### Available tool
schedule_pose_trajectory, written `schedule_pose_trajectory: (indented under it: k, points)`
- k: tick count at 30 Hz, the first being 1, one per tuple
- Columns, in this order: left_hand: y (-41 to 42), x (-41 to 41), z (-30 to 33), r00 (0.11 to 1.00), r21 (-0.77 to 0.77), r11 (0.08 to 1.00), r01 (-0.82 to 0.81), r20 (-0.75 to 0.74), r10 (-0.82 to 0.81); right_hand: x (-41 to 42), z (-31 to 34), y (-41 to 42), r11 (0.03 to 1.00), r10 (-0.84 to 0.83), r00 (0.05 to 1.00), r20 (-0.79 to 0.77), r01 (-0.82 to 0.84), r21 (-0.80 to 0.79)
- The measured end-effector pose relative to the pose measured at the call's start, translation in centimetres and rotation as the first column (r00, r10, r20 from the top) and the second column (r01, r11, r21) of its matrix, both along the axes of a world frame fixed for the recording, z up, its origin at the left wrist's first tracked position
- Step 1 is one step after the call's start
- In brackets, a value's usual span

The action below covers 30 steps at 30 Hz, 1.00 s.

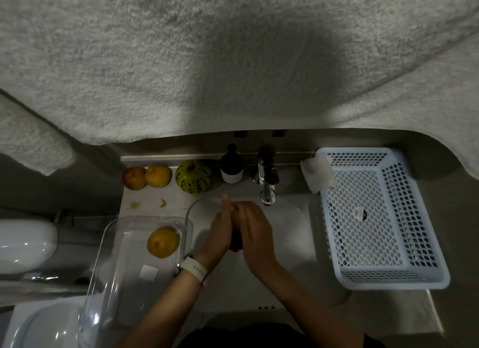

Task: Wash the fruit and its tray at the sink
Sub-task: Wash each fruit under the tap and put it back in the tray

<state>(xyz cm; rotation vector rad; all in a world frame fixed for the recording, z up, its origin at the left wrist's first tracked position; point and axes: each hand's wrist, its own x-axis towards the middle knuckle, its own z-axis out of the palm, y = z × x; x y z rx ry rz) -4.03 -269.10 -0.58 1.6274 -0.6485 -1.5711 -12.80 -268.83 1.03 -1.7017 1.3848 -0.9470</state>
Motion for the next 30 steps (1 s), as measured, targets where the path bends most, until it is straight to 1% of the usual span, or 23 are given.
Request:
schedule_pose_trajectory:
  k: [2,3,5,6,7,8,9,10,12,13,14,15,16,17,19,21,22,23,24,25,27,29,30]
  points:
    - [-0.3,0.5,-0.2,0.99,0.098,0.994,0.038,-0.138,-0.025,-0.6,-0.6,-0.1,0.942,0.064,0.952,-0.298,-0.157,-0.296]
    - [-0.3,0.5,-0.5,0.987,0.125,0.992,0.032,-0.162,-0.012,-1.0,-0.8,-0.3,0.906,0.06,0.921,-0.384,-0.212,-0.367]
    - [-0.5,0.1,-0.7,0.982,0.175,0.985,-0.002,-0.183,0.035,-1.4,-1.2,-0.5,0.912,0.07,0.914,-0.401,-0.221,-0.345]
    - [-0.4,-0.3,-0.8,0.996,0.141,0.99,-0.006,-0.082,0.018,-1.2,-1.2,-0.5,0.949,0.06,0.935,-0.35,-0.162,-0.272]
    - [-0.1,-0.5,-0.6,0.987,0.028,0.996,0.084,0.134,-0.087,-0.8,-1.2,-0.4,0.985,0.02,0.963,-0.268,-0.065,-0.159]
    - [0.3,-0.4,-0.2,0.885,-0.104,0.968,0.23,0.436,-0.163,-0.3,-1.1,-0.3,0.999,-0.039,0.981,-0.191,0.037,-0.016]
    - [0.5,-0.3,-0.2,0.713,-0.196,0.9,0.39,0.683,-0.161,-0.1,-1.0,-0.5,0.985,-0.122,0.981,-0.15,0.139,0.105]
    - [0.8,-0.2,-0.4,0.531,-0.222,0.786,0.577,0.833,-0.155,0.1,-1.2,-1.0,0.947,-0.197,0.973,-0.121,0.221,0.231]
    - [0.8,-0.3,0.5,0.313,-0.079,0.658,0.748,0.917,-0.246,-0.1,-0.8,-2.2,0.791,-0.32,0.947,-0.03,0.285,0.541]
    - [0.7,-0.2,0.4,0.239,-0.011,0.654,0.757,0.935,-0.261,-0.3,-0.4,-2.8,0.695,-0.352,0.936,0.022,0.246,0.676]
    - [0.7,-0.2,0.6,0.222,0.041,0.671,0.74,0.927,-0.301,-0.6,-0.2,-3.2,0.633,-0.323,0.946,0.021,0.2,0.748]
    - [0.7,-0.2,0.7,0.24,0.028,0.686,0.727,0.926,-0.292,-0.6,-0.1,-3.4,0.625,-0.2,0.979,-0.035,0.155,0.765]
    - [1.0,-0.3,0.9,0.307,-0.05,0.689,0.723,0.917,-0.256,-0.3,0.1,-3.4,0.666,-0.136,0.981,-0.14,0.195,0.72]
    - [1.0,-0.5,1.0,0.357,-0.083,0.682,0.726,0.894,-0.272,-0.1,0.2,-3.0,0.753,-0.085,0.962,-0.26,0.233,0.616]
    - [0.6,-0.6,0.3,0.447,-0.124,0.735,0.667,0.855,-0.262,0.4,0.7,-2.0,0.904,-0.12,0.954,-0.273,0.219,0.368]
    - [-0.5,-0.6,0.3,0.521,-0.071,0.777,0.625,0.779,-0.348,0.2,0.6,-1.5,0.969,-0.074,0.959,-0.273,0.134,0.208]
    - [-0.7,-0.4,0.0,0.621,-0.026,0.82,0.572,0.667,-0.412,0.0,0.4,-1.4,0.986,-0.005,0.952,-0.306,0.055,0.156]
    - [-0.8,-0.2,0.3,0.783,0.001,0.887,0.463,0.468,-0.409,-0.4,0.4,-1.2,0.996,0.051,0.946,-0.321,-0.026,0.082]
    - [-0.6,-0.3,0.3,0.897,0.019,0.929,0.369,0.255,-0.361,-0.7,0.7,-1.2,0.996,0.081,0.938,-0.336,-0.084,0.005]
    - [-0.4,-0.2,0.6,0.954,0.047,0.96,0.276,0.111,-0.28,-0.9,0.6,-1.1,0.989,0.105,0.92,-0.378,-0.138,-0.061]
    - [-0.1,0.2,0.2,0.98,0.109,0.975,0.196,0.008,-0.198,-1.2,-0.1,-0.9,0.939,0.074,0.898,-0.435,-0.209,-0.272]
    - [-0.2,0.2,0.7,0.898,0.069,0.932,0.355,0.253,-0.361,-1.2,-0.9,-0.7,0.939,0.022,0.923,-0.384,-0.151,-0.309]
    - [-0.5,0.2,0.8,0.806,0.023,0.89,0.455,0.415,-0.423,-1.0,-1.0,-0.6,0.969,-0.022,0.956,-0.292,-0.052,-0.242]
